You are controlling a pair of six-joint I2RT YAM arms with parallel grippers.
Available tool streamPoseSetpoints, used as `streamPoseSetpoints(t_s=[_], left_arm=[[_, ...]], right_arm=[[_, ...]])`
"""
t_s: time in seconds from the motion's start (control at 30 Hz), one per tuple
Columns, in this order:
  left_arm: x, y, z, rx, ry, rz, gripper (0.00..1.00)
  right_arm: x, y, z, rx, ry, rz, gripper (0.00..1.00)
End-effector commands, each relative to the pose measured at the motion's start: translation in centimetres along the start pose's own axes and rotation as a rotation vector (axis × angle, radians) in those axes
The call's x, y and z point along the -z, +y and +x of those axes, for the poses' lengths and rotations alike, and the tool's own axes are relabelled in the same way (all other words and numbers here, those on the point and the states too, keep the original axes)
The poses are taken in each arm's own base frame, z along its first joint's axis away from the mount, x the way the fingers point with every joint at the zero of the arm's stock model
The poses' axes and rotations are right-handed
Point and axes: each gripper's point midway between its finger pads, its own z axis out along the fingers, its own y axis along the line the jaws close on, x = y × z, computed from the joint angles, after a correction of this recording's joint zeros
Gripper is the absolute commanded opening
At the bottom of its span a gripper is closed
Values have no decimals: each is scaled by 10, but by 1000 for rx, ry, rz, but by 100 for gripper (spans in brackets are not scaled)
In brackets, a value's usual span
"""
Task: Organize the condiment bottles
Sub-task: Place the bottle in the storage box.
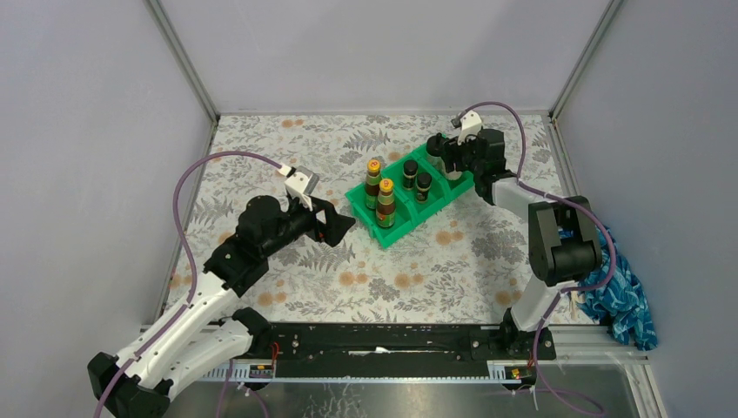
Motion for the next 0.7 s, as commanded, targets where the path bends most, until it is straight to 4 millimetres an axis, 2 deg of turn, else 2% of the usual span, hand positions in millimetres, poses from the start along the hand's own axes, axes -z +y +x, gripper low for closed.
streamPoseSetpoints(t_s=[0.0, 0.67], left_arm=[[-3, -5, -5, -8, -24, 24, 91], [-6, -4, -1, -6, -8, 23, 91]], right_arm=[[-7, 1, -51, 49, -144, -14, 0], [-20, 5, -35, 41, -113, -36, 0]])
